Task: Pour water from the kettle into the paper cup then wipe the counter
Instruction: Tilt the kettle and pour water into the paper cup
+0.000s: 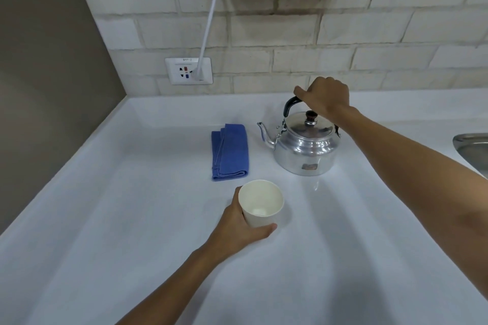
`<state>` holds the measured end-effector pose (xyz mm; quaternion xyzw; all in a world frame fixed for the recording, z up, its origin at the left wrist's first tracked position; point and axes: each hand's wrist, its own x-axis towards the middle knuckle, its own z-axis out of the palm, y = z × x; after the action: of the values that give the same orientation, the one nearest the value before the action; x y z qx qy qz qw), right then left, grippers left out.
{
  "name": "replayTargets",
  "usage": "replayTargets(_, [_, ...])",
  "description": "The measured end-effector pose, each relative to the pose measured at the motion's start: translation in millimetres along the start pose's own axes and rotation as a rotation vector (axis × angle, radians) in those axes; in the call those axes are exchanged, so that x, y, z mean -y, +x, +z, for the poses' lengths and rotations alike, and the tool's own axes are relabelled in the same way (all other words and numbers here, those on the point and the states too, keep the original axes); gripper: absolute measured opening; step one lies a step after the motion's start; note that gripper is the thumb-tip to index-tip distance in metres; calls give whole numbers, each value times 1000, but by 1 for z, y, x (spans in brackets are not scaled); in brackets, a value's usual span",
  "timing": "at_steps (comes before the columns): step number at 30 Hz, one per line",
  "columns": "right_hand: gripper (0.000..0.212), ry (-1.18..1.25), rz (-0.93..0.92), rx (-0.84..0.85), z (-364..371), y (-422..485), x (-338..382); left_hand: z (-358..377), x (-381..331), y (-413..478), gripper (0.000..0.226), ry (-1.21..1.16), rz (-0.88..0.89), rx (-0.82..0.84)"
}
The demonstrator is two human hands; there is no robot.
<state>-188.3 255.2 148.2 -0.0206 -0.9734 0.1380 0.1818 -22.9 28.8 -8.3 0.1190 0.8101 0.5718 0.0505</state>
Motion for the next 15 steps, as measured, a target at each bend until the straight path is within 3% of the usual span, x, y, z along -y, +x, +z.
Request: replayTargets(15, [44,-74,-206,-96,-66,-49,12,0,2,-1,68,12,10,-44])
